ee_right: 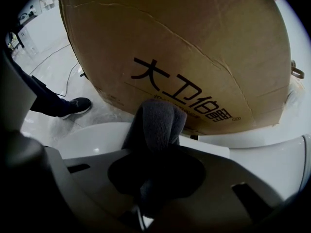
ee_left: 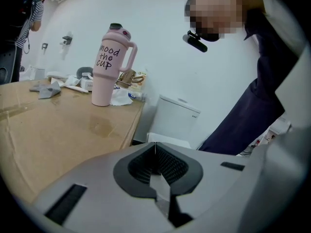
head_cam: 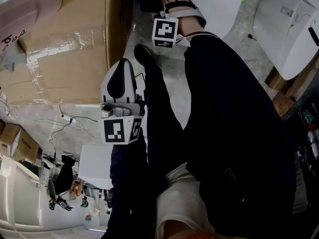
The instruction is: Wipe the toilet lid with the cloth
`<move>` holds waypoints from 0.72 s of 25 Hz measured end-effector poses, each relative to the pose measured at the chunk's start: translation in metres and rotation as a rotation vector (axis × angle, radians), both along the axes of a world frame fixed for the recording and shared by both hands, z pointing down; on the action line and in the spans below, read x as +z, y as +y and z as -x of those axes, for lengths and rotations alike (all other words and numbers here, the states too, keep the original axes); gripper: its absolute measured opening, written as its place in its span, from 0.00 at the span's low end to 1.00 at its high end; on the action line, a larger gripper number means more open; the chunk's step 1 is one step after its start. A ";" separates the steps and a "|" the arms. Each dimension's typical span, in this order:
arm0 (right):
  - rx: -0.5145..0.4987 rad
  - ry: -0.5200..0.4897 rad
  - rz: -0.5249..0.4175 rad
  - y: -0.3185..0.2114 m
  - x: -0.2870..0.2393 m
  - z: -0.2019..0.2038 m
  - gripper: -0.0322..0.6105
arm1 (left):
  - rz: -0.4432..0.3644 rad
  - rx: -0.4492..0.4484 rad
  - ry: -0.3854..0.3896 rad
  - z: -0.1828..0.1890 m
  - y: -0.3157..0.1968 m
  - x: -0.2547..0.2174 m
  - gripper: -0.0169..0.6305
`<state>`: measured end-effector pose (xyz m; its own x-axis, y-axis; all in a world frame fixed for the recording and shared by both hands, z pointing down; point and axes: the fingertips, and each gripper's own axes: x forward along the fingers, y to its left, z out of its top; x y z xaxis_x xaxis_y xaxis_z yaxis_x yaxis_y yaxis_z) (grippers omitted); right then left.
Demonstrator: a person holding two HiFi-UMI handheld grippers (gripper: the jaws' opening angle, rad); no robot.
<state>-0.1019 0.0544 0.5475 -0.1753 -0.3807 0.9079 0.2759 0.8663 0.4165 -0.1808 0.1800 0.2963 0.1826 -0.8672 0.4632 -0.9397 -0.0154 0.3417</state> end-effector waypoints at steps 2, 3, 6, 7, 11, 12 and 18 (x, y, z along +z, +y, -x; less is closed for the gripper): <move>-0.003 0.003 0.013 0.014 0.001 -0.002 0.15 | -0.010 0.005 0.004 0.000 0.002 0.000 0.05; -0.003 0.004 0.020 0.021 0.001 -0.003 0.15 | -0.011 0.005 0.008 -0.001 0.003 0.000 0.05; 0.003 0.009 0.053 0.044 0.002 -0.005 0.15 | -0.017 0.011 0.021 0.000 0.006 -0.001 0.05; 0.003 0.011 0.066 0.051 0.002 -0.005 0.15 | -0.019 0.016 0.022 -0.001 0.005 -0.002 0.05; 0.007 0.003 0.101 0.074 0.003 -0.008 0.15 | -0.021 0.037 0.019 -0.004 0.004 -0.002 0.05; 0.018 -0.001 0.109 0.076 0.003 -0.009 0.15 | -0.021 0.042 0.017 -0.006 0.003 -0.001 0.05; 0.110 -0.055 0.254 0.088 0.003 -0.006 0.15 | -0.004 0.042 -0.001 -0.006 0.002 0.007 0.05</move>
